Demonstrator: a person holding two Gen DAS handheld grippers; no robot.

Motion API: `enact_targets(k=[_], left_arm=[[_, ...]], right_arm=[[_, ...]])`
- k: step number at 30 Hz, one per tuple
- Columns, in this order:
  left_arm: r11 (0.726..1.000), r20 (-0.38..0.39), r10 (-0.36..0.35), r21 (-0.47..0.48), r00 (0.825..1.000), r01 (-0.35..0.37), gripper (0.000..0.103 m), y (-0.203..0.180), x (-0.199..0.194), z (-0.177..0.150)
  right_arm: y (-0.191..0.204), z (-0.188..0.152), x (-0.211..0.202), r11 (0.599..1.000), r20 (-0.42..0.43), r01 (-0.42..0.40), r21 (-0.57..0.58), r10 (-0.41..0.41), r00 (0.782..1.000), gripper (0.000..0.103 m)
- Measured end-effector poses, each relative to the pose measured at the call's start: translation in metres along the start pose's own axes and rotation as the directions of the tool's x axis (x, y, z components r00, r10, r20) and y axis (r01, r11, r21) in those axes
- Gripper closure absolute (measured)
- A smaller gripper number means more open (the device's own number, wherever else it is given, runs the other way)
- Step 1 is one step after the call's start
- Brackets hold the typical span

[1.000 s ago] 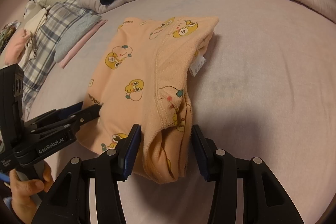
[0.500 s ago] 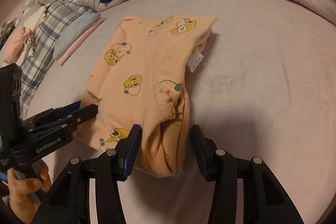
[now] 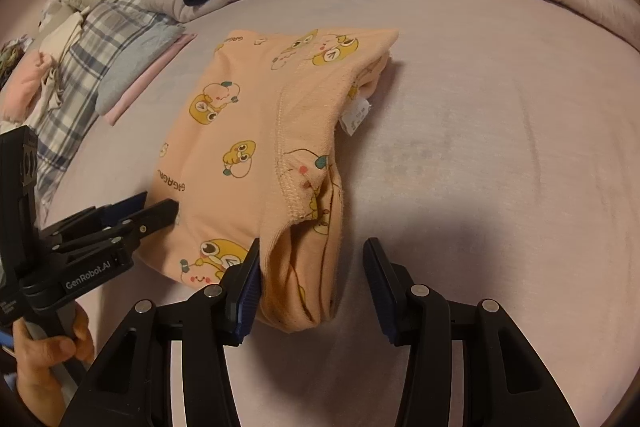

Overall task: Fold small clothes
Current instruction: 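Open both grippers and pull them back from the folded shirt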

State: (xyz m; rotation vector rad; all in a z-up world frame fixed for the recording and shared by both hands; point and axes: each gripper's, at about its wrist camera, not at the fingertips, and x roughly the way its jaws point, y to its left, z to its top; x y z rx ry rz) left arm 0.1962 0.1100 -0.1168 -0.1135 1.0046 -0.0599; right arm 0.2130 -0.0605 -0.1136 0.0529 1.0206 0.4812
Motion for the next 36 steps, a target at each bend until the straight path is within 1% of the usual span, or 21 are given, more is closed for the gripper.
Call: enact_targets(k=[8,31,33,36], left_arm=[[1.000,0.000,0.005,-0.001,1.000,-0.005,0.051,0.0008,-0.0005,-0.0010],[1.000,-0.006,0.022,-0.002,1.000,-0.022,0.049,-0.0011,-0.0039,-0.0047],[1.000,-0.006,0.022,-0.003,1.000,-0.022,0.048,-0.0004,-0.0045,-0.0060],[0.999,-0.008,0.031,-0.007,0.999,-0.031,0.043,0.0002,-0.0047,-0.0085]], right_arm=[[-0.0034,-0.0002,-0.0005,1.000,0.001,-0.005,0.008,0.005,1.000,0.055],[-0.0079,-0.0037,-0.0038,0.999,0.006,-0.009,0.034,0.009,1.000,0.055],[-0.0082,-0.0040,-0.0038,0.999,0.007,-0.009,0.036,0.009,1.000,0.055],[-0.0092,-0.0037,-0.0041,0.999,0.007,-0.010,0.039,0.010,1.000,0.055]])
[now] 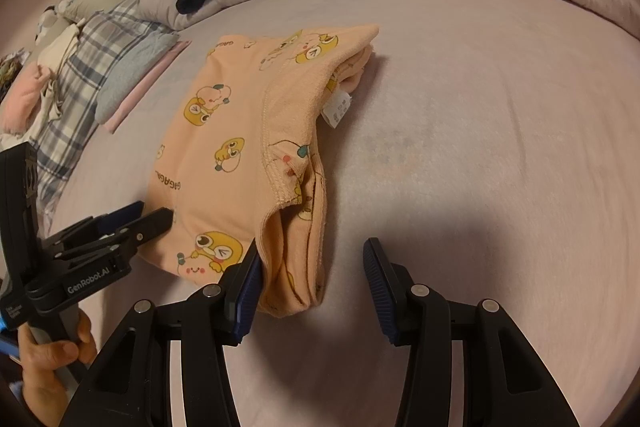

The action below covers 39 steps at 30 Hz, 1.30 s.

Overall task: Fold small clothes
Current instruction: 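Open both grippers and pull them back from the folded shirt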

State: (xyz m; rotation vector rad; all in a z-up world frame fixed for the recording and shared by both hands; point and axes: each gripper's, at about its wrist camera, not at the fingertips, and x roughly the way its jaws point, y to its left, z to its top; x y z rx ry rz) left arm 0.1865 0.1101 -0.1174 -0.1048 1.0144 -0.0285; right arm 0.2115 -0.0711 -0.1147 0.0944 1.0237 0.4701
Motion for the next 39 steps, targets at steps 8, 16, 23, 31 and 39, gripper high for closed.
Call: enact_targets(k=[8,16,23,31,39], left_arm=[[1.000,-0.007,0.000,-0.008,1.000,0.000,0.041,0.001,-0.002,-0.003],[1.000,-0.010,-0.008,-0.016,1.000,0.007,0.039,0.003,-0.005,-0.005],[0.999,-0.009,-0.005,-0.037,1.000,0.005,0.030,0.006,-0.009,-0.011],[1.000,-0.004,-0.001,-0.031,1.000,0.001,0.029,0.004,-0.016,-0.015],[1.000,0.001,-0.005,-0.027,1.000,0.005,0.022,0.003,-0.027,-0.022]], right_arm=[[-0.001,-0.002,-0.003,1.000,0.001,0.004,0.009,-0.004,1.000,0.055],[-0.003,-0.004,-0.006,1.000,0.000,0.008,0.028,-0.008,1.000,0.054],[-0.004,-0.007,-0.009,0.999,0.004,0.010,0.037,-0.010,1.000,0.053],[-0.005,-0.009,-0.012,0.999,0.007,0.015,0.044,-0.016,1.000,0.053],[-0.003,-0.013,-0.023,0.999,0.018,0.043,0.027,-0.044,0.999,0.053]])
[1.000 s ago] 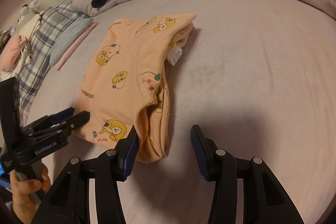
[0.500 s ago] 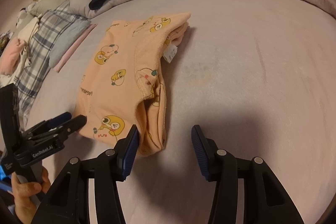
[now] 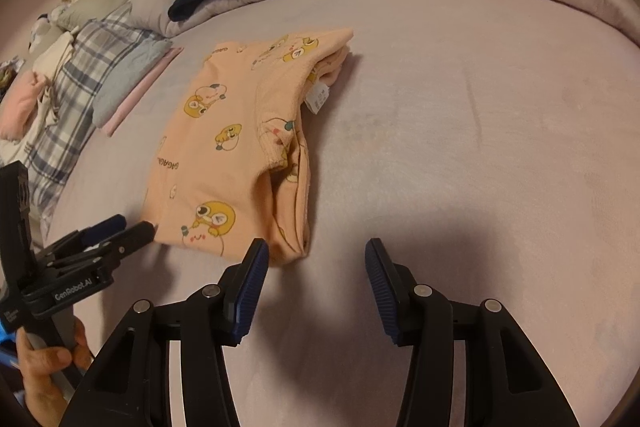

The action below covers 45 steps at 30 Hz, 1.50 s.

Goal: Fold small clothes

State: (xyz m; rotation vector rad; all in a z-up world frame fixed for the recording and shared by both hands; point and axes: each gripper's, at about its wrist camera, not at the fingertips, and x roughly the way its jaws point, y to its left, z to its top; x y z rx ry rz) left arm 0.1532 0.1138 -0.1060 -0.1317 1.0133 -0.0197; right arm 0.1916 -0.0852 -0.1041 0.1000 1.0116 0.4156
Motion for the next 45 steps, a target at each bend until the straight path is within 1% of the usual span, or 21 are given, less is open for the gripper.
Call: enact_targets(k=[7,10,11,12,13,14,15,17,22,27,29,33,35,36,37,41,43,45], left_arm=[[1.000,0.017,-0.002,0.003,1.000,0.002,0.021,-0.006,-0.016,-0.007],[1.000,0.033,-0.011,0.006,0.999,0.011,0.017,-0.009,-0.028,-0.011],[1.000,0.048,-0.015,0.010,0.999,0.014,0.014,-0.010,-0.034,-0.013],[1.000,0.061,-0.013,0.016,0.998,0.012,0.012,-0.012,-0.039,-0.015],[1.000,0.075,-0.009,0.022,0.997,0.007,0.007,-0.014,-0.044,-0.016],[1.000,0.092,-0.005,0.026,0.996,0.003,0.004,-0.015,-0.050,-0.018],[1.000,0.111,-0.003,0.031,0.994,0.000,0.004,-0.017,-0.058,-0.020],[0.999,0.131,0.000,0.037,0.991,-0.005,0.001,-0.020,-0.068,-0.023],[0.999,0.161,-0.002,0.039,0.987,-0.004,0.001,-0.026,-0.090,-0.028],[1.000,0.195,0.009,0.020,0.981,-0.013,0.001,-0.029,-0.112,-0.038],[1.000,0.212,0.010,0.001,0.977,-0.010,0.001,-0.028,-0.120,-0.040],[0.999,0.242,0.035,-0.038,0.970,-0.027,0.001,-0.027,-0.136,-0.037],[0.998,0.262,0.048,-0.050,0.964,-0.036,0.000,-0.026,-0.144,-0.036],[0.997,0.264,0.058,-0.059,0.963,-0.044,0.000,-0.026,-0.147,-0.035],[0.996,0.263,0.064,-0.073,0.963,-0.046,0.000,-0.025,-0.148,-0.034],[0.993,0.274,0.050,-0.117,0.961,-0.018,0.000,-0.020,-0.153,-0.036],[0.992,0.280,0.083,-0.119,0.956,-0.052,0.000,-0.021,-0.154,-0.035],[0.990,0.271,0.113,-0.108,0.956,-0.087,0.000,-0.023,-0.153,-0.034]], right_arm=[[0.003,-0.008,-0.013,1.000,0.016,-0.010,-0.010,0.010,1.000,0.053],[0.009,-0.014,-0.021,1.000,0.032,-0.016,-0.024,0.016,0.999,0.053],[0.011,-0.016,-0.023,0.999,0.037,-0.014,-0.029,0.015,0.999,0.052],[0.015,-0.019,-0.026,0.999,0.046,-0.011,-0.038,0.013,0.999,0.044],[0.018,-0.022,-0.030,0.999,0.057,-0.013,-0.046,0.015,0.998,0.038],[0.020,-0.024,-0.033,0.999,0.069,-0.018,-0.050,0.021,0.997,0.028],[0.022,-0.027,-0.036,0.998,0.080,-0.027,-0.054,0.031,0.996,0.026],[0.027,-0.030,-0.042,0.997,0.091,-0.044,-0.063,0.049,0.995,0.025],[0.038,-0.037,-0.055,0.994,0.127,-0.043,-0.099,0.055,0.990,0.020],[0.050,-0.041,-0.072,0.990,0.188,-0.013,-0.139,0.039,0.981,0.009],[0.053,-0.042,-0.077,0.989,0.213,0.007,-0.145,0.024,0.977,0.009],[0.057,-0.042,-0.089,0.988,0.263,0.045,-0.150,-0.004,0.965,0.008],[0.058,-0.042,-0.097,0.988,0.289,0.051,-0.145,-0.007,0.957,0.006],[0.059,-0.042,-0.099,0.989,0.297,0.050,-0.142,-0.006,0.955,0.002],[0.059,-0.042,-0.101,0.989,0.304,0.048,-0.138,-0.004,0.953,0.001],[0.062,-0.041,-0.103,0.991,0.311,0.039,-0.132,0.004,0.950,0.001],[0.064,-0.040,-0.101,0.991,0.311,0.038,-0.130,0.004,0.950,0.001],[0.064,-0.040,-0.101,0.991,0.308,0.038,-0.130,0.004,0.951,0.001]])
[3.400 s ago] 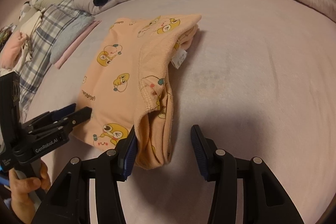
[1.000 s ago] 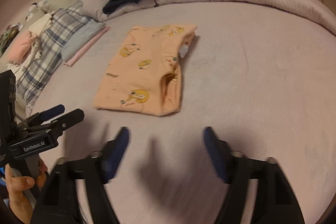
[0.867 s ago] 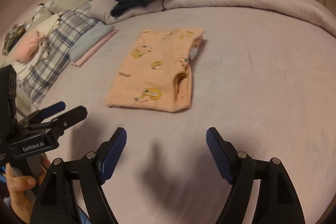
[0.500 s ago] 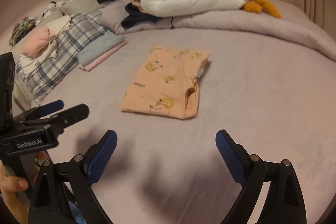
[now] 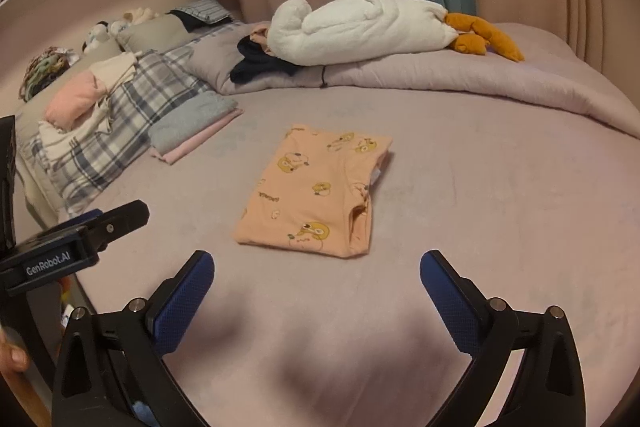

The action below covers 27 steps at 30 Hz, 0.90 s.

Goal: Fold small clothes

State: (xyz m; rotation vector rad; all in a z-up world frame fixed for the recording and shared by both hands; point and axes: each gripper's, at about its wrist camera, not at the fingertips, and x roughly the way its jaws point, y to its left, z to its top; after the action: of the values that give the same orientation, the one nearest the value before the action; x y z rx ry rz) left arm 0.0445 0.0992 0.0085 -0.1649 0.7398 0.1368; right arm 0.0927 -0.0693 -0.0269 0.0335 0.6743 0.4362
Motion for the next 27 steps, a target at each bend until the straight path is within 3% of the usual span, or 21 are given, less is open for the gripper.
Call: enact_targets(k=[4,8,12,17,27], left_arm=[[1.000,0.000,0.013,0.024,1.000,-0.013,0.000,-0.001,0.001,-0.001],[0.993,0.005,0.092,0.075,0.996,-0.092,0.000,-0.005,0.004,-0.002],[0.997,-0.032,0.040,0.062,0.999,-0.038,0.000,-0.003,0.010,-0.001],[0.998,-0.088,0.027,0.054,0.996,-0.022,0.000,-0.004,0.021,0.001],[0.998,-0.108,0.029,0.058,0.994,-0.023,0.000,-0.006,0.025,0.001]], right_arm=[[0.002,0.001,0.001,1.000,-0.006,0.003,0.006,-0.003,1.000,0.001],[0.002,0.003,0.004,1.000,-0.017,-0.002,0.020,0.002,1.000,0.001],[0.002,0.006,0.008,1.000,-0.028,0.003,0.021,-0.002,1.000,0.001],[0.003,0.011,0.011,1.000,-0.036,0.004,0.025,-0.003,0.999,0.001],[0.004,0.014,0.018,1.000,-0.053,0.012,0.025,-0.010,0.999,0.001]])
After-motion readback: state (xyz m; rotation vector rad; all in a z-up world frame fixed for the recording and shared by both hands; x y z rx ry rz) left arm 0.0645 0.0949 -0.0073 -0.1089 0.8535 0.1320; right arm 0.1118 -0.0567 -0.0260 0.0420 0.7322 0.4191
